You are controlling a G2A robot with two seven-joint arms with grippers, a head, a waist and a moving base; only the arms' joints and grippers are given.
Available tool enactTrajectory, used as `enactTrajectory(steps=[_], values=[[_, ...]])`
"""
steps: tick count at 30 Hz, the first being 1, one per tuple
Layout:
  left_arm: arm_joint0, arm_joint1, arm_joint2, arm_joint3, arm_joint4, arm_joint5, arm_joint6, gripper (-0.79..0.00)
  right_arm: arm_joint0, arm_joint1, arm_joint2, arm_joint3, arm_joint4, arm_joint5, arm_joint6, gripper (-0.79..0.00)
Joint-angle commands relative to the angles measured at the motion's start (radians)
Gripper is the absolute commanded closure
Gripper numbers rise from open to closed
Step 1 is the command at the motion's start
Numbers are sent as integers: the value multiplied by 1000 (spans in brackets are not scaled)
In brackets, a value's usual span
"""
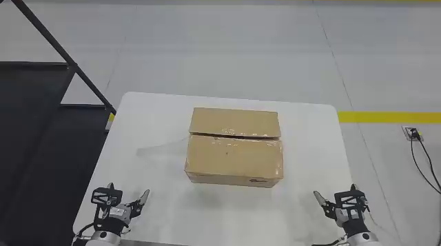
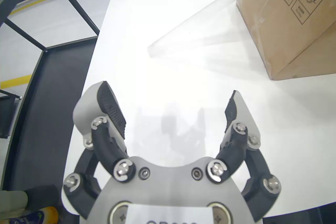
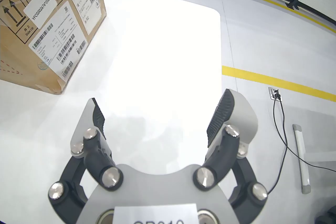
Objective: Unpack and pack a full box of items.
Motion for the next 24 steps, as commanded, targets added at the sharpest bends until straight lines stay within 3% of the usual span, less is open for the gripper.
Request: enactTrajectory(steps=[1, 5, 14, 17, 24], values=[[-4, -1, 1, -2, -10, -12, 2, -785, -2, 0, -7, -8, 1, -22, 0, -785], [-32, -2, -12, 6, -75, -65, 24, -785, -9, -1, -23, -55, -8, -65, -2, -785], [-102, 4, -81, -10, -332, -294, -17, -785, 54, -14, -50, -201, 201, -80, 65, -785], [-114, 4, -91, -43, -300, -254, -19, -785, 91, -18, -56, -241, 265, -63, 101, -785], [-113, 4, -86, -54, -290, -248, -21, -785, 111, -19, -68, -264, 205, -34, 121, -785]])
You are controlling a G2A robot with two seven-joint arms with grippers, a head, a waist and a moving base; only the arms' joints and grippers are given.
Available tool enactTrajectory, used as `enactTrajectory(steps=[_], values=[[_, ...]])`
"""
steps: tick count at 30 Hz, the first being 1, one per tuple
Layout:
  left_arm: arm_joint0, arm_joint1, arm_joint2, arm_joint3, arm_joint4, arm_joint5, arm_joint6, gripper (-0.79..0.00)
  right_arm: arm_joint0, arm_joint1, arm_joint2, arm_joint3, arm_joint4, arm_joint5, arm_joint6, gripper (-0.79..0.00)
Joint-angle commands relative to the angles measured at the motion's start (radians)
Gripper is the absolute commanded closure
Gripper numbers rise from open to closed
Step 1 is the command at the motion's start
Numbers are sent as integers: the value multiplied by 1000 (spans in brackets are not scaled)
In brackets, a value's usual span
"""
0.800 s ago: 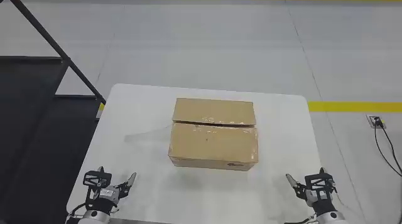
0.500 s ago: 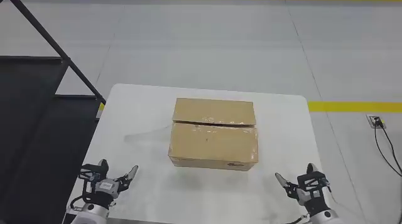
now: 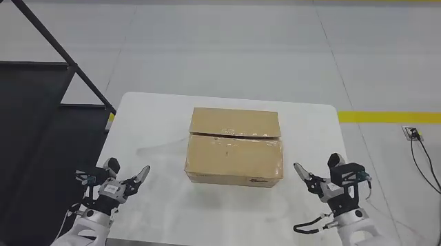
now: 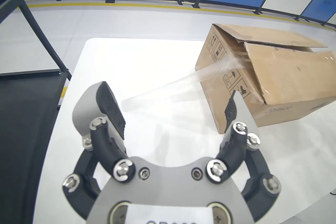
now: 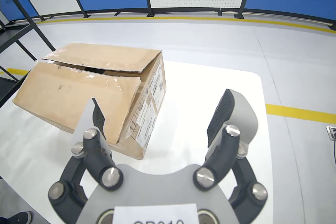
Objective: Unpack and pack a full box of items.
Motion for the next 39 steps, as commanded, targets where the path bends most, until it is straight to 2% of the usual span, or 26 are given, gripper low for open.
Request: enactTrajectory(steps=[1, 6, 9, 13, 19, 27, 31, 39], values=[[0, 0, 0, 0, 0, 0, 0, -785, 0, 0, 0, 0, 4, 0, -1, -785], [-1, 0, 1, -2, -2, 0, 2, -785, 0, 0, 0, -1, 8, -2, -3, -785], [-21, -2, 26, -17, -17, -11, -12, -785, 24, -2, -6, 13, 100, -79, -6, -785], [-75, -2, 53, -15, -30, -33, -63, -785, 119, -3, -25, 74, 247, -146, 99, -785], [-141, -4, 89, 25, -42, -50, -81, -785, 262, -2, -24, 193, 513, -221, 306, -785], [-162, -8, 108, 50, -123, -102, -59, -785, 422, 5, -26, 369, 767, -270, 540, -785], [-167, -8, 107, 59, -150, -120, -53, -785, 486, 8, -39, 456, 879, -317, 622, -785], [-165, -8, 108, 56, -175, -140, -57, -785, 577, 8, -76, 584, 1011, -377, 689, -785]])
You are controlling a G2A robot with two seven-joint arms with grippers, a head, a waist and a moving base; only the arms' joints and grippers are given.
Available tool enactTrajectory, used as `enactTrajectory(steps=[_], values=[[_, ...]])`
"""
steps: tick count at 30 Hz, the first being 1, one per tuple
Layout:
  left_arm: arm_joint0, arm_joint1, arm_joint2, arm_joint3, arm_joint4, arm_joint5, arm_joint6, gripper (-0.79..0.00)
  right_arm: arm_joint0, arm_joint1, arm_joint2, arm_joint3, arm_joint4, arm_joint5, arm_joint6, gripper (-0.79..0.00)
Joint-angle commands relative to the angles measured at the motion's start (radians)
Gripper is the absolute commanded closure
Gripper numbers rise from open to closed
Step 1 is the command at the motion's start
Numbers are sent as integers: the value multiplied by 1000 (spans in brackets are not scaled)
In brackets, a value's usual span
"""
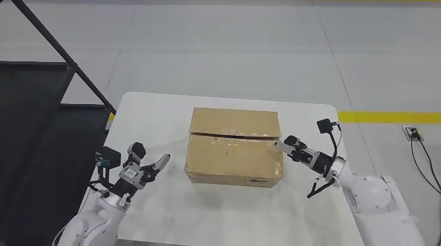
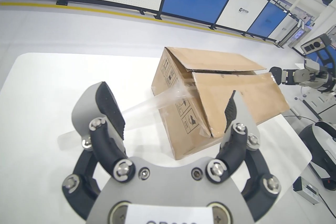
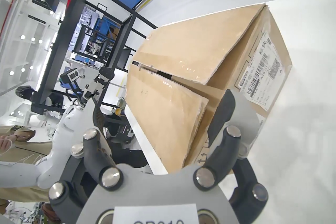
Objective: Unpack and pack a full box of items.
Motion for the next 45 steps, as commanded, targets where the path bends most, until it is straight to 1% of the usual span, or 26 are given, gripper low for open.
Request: enactTrajectory(steps=[1, 4, 9, 18, 19, 26, 30, 34, 37, 40, 43, 45], values=[[3, 0, 0, -3, 2, -2, 0, -785, 18, 0, -9, 28, 45, -18, 23, -785], [6, 0, 0, -6, 0, -2, 3, -785, 43, 1, -14, 69, 120, -54, 60, -785], [16, -1, 2, -18, -2, 2, 19, -785, 57, 9, -2, 103, 248, -129, 151, -785], [20, -6, 8, -33, -55, 34, 50, -785, 22, 33, 43, 61, 469, -247, 361, -785], [18, -7, 10, -34, -60, 34, 49, -785, 15, 36, 45, 46, 482, -244, 370, -785], [10, -8, 32, -41, -60, 32, 25, -785, -58, 77, 27, -116, 477, -230, 384, -785], [5, -8, 43, -42, -45, 17, 6, -785, -93, 110, 2, -169, 442, -250, 364, -785], [6, -4, 51, -38, -8, -24, -24, -785, -115, 147, -48, -198, 376, -262, 352, -785], [7, 0, 49, -34, 47, -44, -56, -785, -111, 176, -83, -183, 316, -248, 365, -785], [5, 3, 51, -27, 70, -50, -90, -785, -90, 191, -118, -147, 309, -233, 381, -785], [3, 9, 52, -22, 113, -82, -151, -785, -56, 195, -142, -92, 365, -212, 399, -785], [1, 13, 55, -15, 143, -104, -200, -785, -28, 191, -149, -44, 438, -163, 367, -785]])
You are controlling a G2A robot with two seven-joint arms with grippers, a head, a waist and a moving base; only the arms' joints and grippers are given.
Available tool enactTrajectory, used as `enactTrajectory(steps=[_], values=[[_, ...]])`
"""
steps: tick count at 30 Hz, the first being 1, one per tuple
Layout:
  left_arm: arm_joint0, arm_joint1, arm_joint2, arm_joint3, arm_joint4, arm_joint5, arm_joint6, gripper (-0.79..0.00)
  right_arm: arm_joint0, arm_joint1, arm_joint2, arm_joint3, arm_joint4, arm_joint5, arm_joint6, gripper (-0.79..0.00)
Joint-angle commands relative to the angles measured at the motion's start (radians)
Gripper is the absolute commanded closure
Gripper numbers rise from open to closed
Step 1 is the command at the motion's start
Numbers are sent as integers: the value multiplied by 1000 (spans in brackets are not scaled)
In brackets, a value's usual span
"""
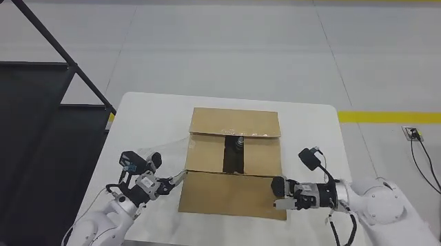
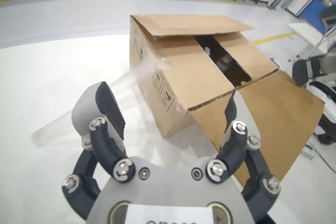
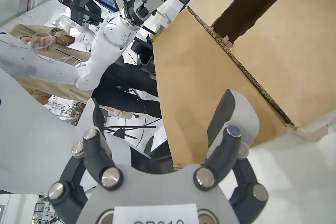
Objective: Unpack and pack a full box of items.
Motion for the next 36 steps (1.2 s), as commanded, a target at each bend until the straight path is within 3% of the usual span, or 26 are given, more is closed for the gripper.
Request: enactTrajectory(steps=[1, 6, 18, 25, 30, 36], values=[[-2, 3, 2, 8, 26, -17, -41, -785, 25, -6, -8, 43, 83, 61, -42, -785], [-7, 8, 17, 26, 73, -36, -89, -785, 93, -21, -22, 116, 250, 185, -132, -785], [-10, 9, 27, 36, 90, -22, -88, -785, 91, -21, -22, 115, 249, 191, -139, -785], [-10, 9, 27, 36, 90, -22, -88, -785, 155, -40, -105, 94, 105, 481, -379, -785], [-10, 9, 27, 36, 90, -22, -88, -785, 229, -62, -165, 183, 94, 551, -441, -785], [-10, 9, 27, 36, 90, -22, -88, -785, 277, -95, -190, 253, 213, 518, -571, -785]])
